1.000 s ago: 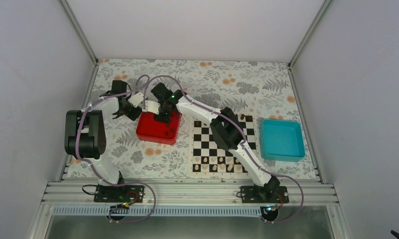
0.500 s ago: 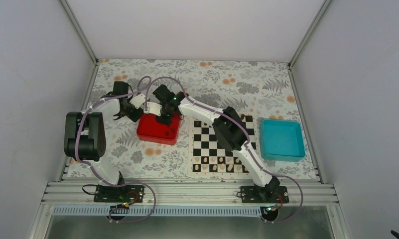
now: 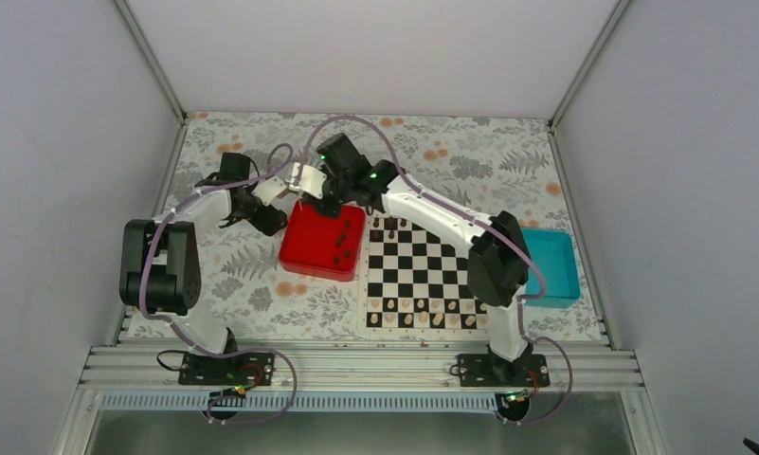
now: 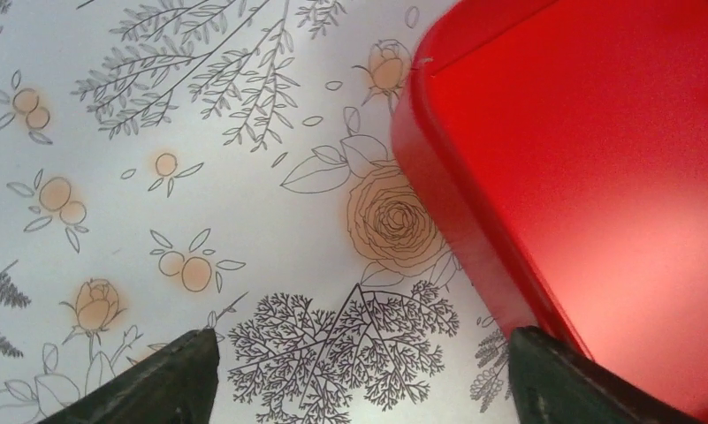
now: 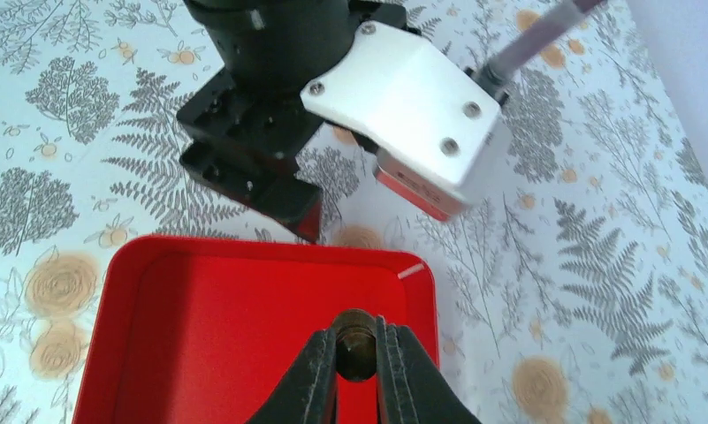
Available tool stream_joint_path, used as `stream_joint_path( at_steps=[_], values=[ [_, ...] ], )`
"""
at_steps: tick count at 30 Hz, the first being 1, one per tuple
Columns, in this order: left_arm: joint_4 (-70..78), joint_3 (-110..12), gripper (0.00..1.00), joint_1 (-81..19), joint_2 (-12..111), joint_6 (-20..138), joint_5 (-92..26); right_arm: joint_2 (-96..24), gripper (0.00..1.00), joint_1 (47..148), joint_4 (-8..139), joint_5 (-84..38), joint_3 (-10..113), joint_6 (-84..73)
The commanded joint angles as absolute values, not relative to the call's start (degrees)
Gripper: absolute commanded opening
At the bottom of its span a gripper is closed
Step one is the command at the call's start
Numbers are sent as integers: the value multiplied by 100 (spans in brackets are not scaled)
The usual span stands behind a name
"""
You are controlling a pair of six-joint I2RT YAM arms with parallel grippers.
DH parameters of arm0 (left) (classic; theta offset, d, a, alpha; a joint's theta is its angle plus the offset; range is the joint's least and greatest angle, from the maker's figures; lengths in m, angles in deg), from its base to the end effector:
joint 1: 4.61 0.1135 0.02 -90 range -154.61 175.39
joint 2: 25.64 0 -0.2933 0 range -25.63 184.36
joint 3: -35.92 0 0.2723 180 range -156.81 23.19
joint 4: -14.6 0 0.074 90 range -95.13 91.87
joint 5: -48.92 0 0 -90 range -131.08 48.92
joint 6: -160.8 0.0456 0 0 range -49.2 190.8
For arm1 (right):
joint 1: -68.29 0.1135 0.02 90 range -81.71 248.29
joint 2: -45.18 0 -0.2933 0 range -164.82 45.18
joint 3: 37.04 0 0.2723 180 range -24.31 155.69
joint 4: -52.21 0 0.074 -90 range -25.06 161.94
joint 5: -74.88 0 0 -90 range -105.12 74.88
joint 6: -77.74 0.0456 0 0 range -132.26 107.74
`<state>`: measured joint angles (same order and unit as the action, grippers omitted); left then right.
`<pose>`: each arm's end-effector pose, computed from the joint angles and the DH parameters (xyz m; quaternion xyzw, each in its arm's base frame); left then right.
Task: Set up the chess pieces on the board
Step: Pick up the chess piece from the storage box, then place the chess piece on the chessboard.
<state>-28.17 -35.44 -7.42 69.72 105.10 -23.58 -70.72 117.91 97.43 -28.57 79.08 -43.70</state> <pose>0.3414 -0.0305 0.1868 0.3371 0.9081 -0.0894 0.2320 0.3185 0.3909 0.2947 -0.6303 0.6683 0.1669 0.3582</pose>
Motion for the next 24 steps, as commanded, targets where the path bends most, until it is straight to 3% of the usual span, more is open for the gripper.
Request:
stream_joint_path(
  at_steps=[1,4,15,24],
  values=[
    [-2799,-3677,86,-751,6849,10325,-2405,-6577,7,11571,9840,-2949,7337,-4340],
    [-2775,-3655,95,-743,6784,10292,-2596,-6128,7,11438,9875,-2917,6881,-4376],
    [-2888,-3823,97,-402,6532,10360,-3288,-4401,7,10851,10274,-2824,5209,-4457],
    [-3053,-3959,97,-224,6220,10176,-3024,-4001,6,10224,10170,-2625,4196,-4499]
  ],
)
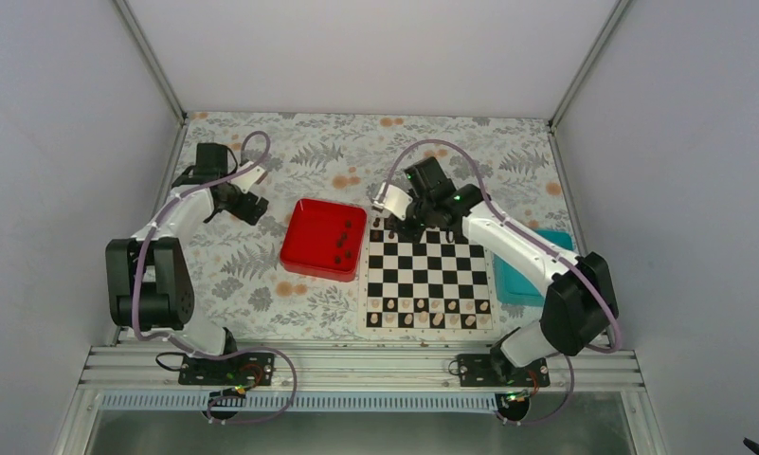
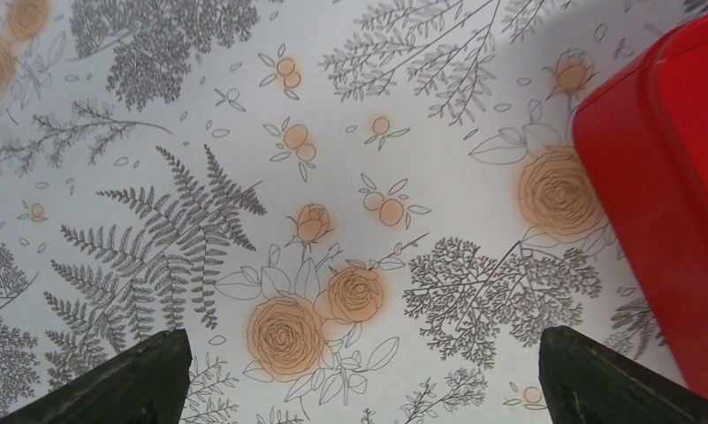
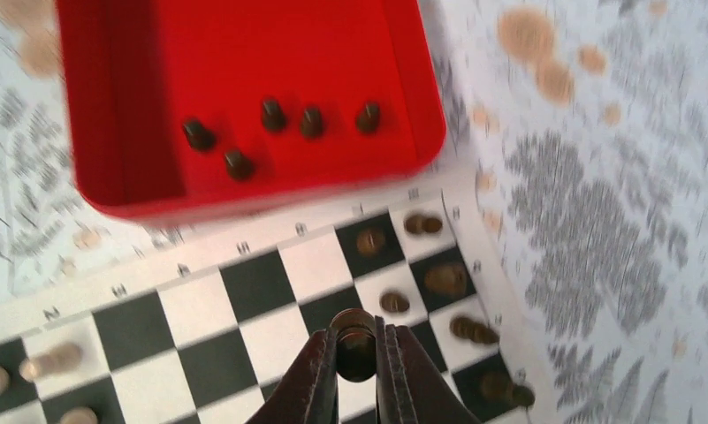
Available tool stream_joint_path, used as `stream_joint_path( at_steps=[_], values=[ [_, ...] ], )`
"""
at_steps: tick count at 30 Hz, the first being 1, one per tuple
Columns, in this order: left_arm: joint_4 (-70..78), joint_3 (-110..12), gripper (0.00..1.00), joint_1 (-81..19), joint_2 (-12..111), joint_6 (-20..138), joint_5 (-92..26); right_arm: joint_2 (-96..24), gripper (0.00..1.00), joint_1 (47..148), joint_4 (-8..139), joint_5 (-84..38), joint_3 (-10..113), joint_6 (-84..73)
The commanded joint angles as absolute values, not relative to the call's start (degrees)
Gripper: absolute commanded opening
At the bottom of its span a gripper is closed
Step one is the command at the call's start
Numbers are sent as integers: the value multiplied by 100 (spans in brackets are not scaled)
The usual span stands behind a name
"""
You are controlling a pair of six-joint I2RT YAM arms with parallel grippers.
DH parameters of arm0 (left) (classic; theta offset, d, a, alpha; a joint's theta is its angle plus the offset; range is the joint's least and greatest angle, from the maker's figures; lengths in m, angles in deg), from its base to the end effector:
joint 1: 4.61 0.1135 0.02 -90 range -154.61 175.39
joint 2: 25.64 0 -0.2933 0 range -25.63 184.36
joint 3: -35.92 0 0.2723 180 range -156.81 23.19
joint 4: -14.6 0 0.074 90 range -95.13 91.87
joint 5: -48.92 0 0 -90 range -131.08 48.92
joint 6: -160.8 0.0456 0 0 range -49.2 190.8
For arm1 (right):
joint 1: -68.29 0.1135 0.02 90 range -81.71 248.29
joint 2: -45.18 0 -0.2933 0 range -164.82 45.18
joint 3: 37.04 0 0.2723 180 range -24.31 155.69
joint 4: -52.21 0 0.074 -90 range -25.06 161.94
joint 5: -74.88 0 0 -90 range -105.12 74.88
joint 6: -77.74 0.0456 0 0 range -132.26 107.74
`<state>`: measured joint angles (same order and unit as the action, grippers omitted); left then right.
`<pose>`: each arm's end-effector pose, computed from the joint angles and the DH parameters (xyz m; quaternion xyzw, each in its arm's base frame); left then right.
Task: Set up the chess pieces on the board
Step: Place the chess piece on the chessboard.
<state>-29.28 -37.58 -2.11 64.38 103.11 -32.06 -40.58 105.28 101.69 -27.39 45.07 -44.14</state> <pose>0.3399 0.0077 0.2259 0.2673 0.9262 0.0036 0.2657 0.2667 0.2130 0.2938 -0.5613 0.7589 0.1153 0.3096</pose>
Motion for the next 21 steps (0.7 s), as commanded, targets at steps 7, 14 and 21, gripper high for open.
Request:
stream_joint_path(
  at_steps=[7,14,21],
  values=[
    [-3073,-3972,98,-228,5973,9997,-2520,-4237,6,9828,9911,-2560,3728,-4588],
    [-3134,-3966,98,-232,5864,9983,-2170,-4780,6,9637,9627,-2701,3636,-4617],
    [-3052,-3830,98,-245,5861,10011,-2179,-5309,6,9516,9326,-2727,3730,-4608]
  ],
)
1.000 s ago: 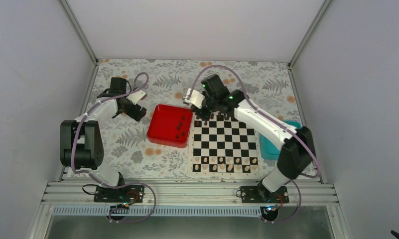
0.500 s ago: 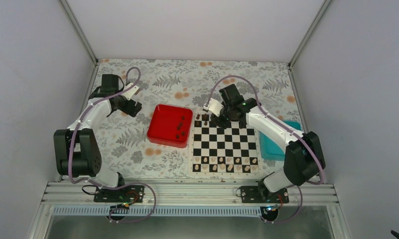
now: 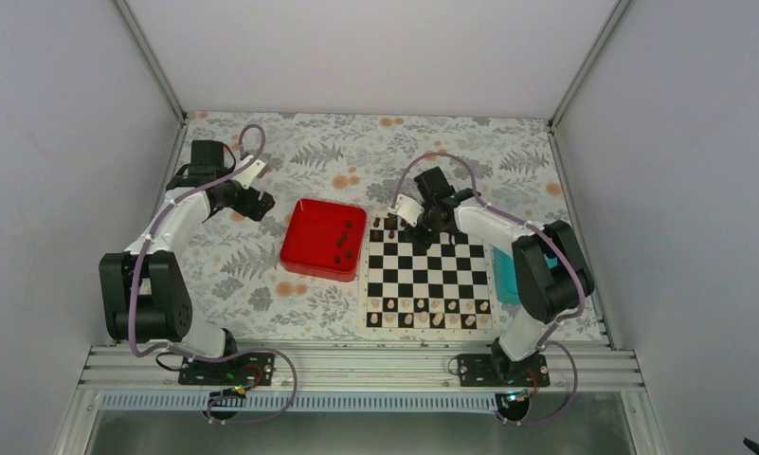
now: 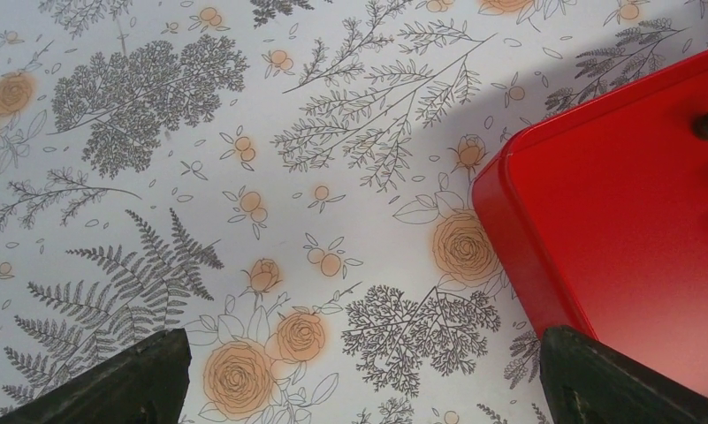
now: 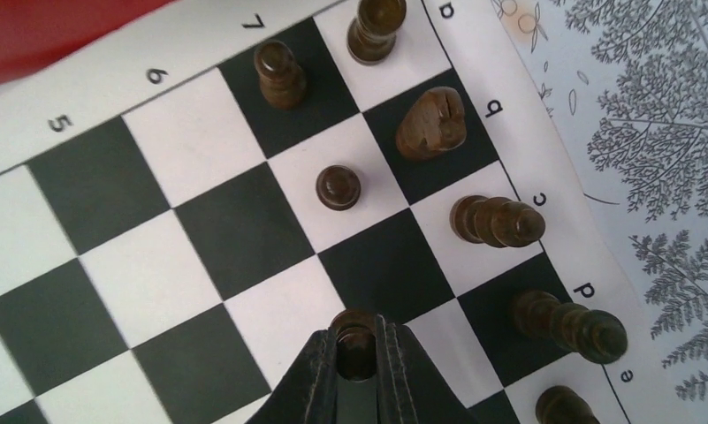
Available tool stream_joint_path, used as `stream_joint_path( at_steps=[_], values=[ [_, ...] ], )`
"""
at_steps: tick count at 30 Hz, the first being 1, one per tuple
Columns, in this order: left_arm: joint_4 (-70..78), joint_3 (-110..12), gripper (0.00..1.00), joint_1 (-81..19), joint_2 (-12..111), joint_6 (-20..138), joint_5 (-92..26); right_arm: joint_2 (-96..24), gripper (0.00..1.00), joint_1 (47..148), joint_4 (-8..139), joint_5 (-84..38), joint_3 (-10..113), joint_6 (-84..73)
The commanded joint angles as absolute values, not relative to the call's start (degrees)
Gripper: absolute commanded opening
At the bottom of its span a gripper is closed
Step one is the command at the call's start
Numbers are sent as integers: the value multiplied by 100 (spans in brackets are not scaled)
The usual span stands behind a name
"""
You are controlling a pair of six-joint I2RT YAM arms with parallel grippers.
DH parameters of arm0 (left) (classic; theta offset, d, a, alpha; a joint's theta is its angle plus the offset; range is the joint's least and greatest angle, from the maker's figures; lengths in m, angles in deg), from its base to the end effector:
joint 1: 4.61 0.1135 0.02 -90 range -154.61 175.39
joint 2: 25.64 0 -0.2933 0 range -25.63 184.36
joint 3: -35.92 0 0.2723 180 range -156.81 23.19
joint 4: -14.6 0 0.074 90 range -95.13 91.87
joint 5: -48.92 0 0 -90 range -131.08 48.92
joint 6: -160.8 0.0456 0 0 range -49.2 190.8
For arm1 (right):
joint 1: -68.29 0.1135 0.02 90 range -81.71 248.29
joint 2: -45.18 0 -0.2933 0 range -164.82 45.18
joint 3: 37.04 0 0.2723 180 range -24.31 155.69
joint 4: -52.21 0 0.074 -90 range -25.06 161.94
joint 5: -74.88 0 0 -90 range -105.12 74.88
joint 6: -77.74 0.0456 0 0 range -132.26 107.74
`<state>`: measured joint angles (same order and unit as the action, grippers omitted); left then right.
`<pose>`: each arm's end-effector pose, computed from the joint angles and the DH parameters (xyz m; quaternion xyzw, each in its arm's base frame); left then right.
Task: Set up the chess pieces on the board
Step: Place the chess piece on the chessboard.
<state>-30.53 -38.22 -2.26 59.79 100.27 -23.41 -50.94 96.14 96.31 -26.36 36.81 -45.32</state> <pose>0.3289 -0.0004 0.2547 0.2649 0.9092 -0.0632 0.3148 0.3061 0.1718 0.1932 -0.5110 0.8295 0.0865 0.2079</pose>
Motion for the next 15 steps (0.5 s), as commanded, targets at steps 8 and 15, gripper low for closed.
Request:
stream_joint_path(
  at_steps=[8,15],
  values=[
    [-2923,-3657,98,-240,5871,10050,-2183,-5642,6,9518,9156,-2704,3927,-4569],
    [-2820,-3545,98,-238,5909,10089,-2210,-5742,6,9518,9127,-2740,3993,-4561]
  ],
)
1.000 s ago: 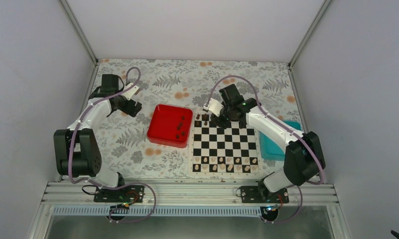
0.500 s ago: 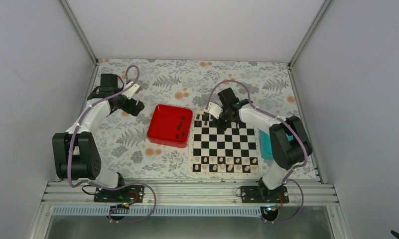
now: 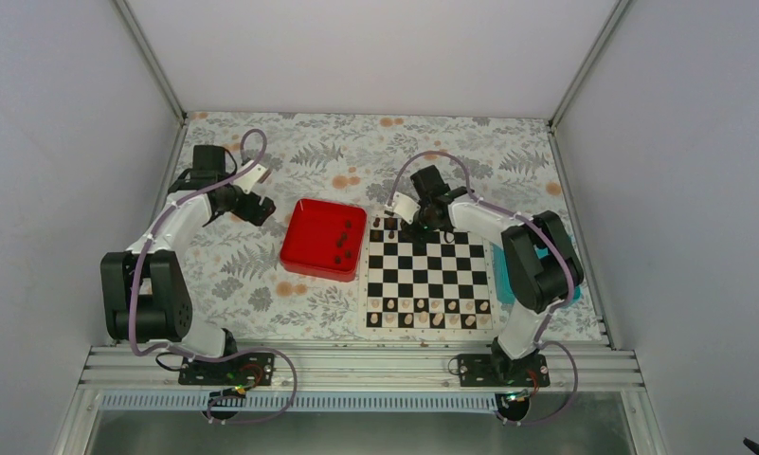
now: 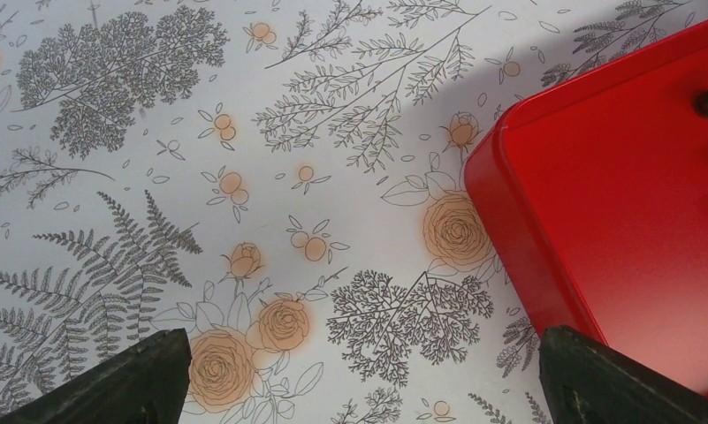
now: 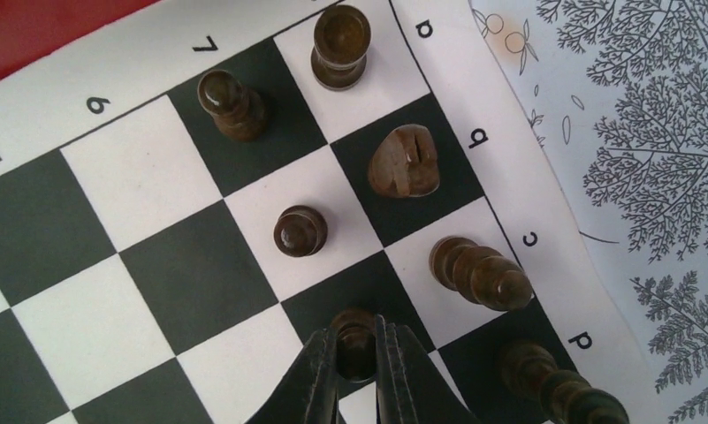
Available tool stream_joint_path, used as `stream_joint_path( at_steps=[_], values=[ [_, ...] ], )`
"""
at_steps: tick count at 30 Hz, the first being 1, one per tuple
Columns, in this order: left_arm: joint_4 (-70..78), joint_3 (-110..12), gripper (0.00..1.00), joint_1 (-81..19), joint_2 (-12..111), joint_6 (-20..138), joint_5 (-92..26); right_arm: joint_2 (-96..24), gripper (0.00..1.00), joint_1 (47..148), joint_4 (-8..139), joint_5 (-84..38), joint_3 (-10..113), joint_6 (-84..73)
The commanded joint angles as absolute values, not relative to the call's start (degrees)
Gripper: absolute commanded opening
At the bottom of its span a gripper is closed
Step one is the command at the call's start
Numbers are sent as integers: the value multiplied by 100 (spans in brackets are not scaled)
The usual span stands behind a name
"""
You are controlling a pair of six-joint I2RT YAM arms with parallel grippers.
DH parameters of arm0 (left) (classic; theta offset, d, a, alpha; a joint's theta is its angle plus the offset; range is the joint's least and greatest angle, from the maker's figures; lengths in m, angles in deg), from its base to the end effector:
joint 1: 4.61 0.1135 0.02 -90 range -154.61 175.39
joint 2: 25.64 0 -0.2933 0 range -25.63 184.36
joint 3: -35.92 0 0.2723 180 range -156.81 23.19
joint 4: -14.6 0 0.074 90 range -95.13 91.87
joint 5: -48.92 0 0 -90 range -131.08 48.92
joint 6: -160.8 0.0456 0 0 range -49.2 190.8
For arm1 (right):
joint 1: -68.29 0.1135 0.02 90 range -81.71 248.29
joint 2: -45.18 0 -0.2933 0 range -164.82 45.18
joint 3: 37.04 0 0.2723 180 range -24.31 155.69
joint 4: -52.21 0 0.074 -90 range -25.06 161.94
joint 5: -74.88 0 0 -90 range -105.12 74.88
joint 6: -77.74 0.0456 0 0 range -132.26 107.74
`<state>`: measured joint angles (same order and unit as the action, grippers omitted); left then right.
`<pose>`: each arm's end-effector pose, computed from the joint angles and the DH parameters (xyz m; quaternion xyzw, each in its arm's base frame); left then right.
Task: Set up the chess pieces on the board
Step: Place the chess piece on the chessboard.
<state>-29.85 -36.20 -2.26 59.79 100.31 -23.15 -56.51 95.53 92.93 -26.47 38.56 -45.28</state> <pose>0.3245 -0.0007 0.2439 0.2649 0.9123 -0.0687 0.3048 0.3255 0.1777 0.1718 -0.5065 0.8331 0.0867 0.2046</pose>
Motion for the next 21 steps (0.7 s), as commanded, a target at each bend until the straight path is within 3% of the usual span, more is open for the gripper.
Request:
stream_joint_path(
  at_steps=[1,21],
  values=[
    [-2815,-3543,98,-233,5904,10094,-2209,-5736,6,9516,9104,-2723,3993,-4548],
    [-2862,-3505,97,-233,5899,10138,-2148,-5915,7,9511,9135,-2617,3915,-4569]
  ],
)
